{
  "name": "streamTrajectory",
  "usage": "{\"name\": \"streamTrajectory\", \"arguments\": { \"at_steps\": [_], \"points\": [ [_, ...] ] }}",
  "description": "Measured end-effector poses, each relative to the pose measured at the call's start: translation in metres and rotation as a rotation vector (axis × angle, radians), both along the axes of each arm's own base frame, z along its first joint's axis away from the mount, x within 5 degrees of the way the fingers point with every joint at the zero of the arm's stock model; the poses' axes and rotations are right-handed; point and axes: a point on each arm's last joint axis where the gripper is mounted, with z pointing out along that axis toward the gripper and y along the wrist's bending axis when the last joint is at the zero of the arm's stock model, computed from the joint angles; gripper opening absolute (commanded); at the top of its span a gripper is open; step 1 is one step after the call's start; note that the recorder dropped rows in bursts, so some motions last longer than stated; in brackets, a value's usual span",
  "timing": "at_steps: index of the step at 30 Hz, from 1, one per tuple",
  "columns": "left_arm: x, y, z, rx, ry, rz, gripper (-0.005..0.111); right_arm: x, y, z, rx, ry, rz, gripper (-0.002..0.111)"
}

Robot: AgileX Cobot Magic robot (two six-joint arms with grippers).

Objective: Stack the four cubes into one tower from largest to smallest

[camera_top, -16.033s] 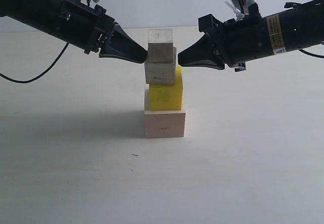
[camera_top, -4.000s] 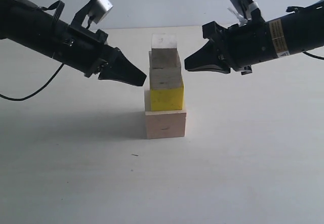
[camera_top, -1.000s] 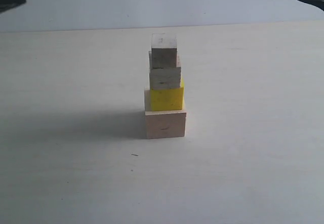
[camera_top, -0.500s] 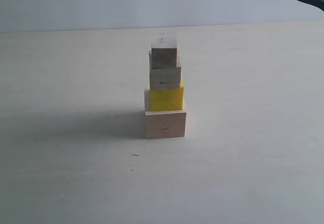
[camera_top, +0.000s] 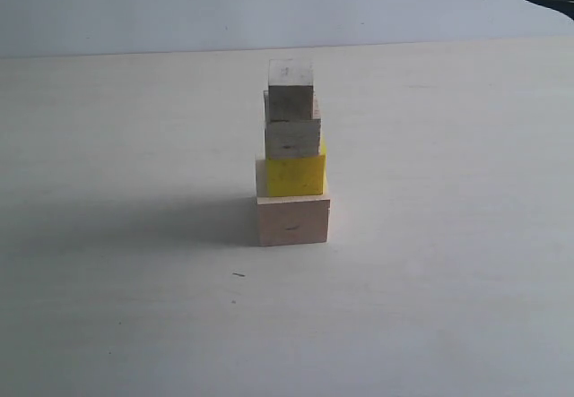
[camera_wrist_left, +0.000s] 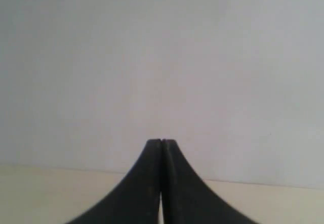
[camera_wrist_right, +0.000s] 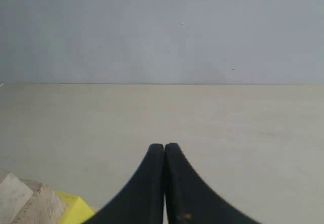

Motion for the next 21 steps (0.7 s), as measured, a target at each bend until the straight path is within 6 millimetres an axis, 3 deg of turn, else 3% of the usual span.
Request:
{"name": "streamTrajectory", "arguments": {
  "at_steps": [9,21],
  "points": [
    [-0.019,-0.004,0.0,0.068,-0.047,0.012,0.0,0.0,0.0,0.0,0.0,0.0,0.0,0.0],
    [-0.024,0.008,-0.044,-0.066,0.14,0.126,0.0,0.0,0.0,0.0,0.0,0.0,0.0,0.0]
  ]
}}
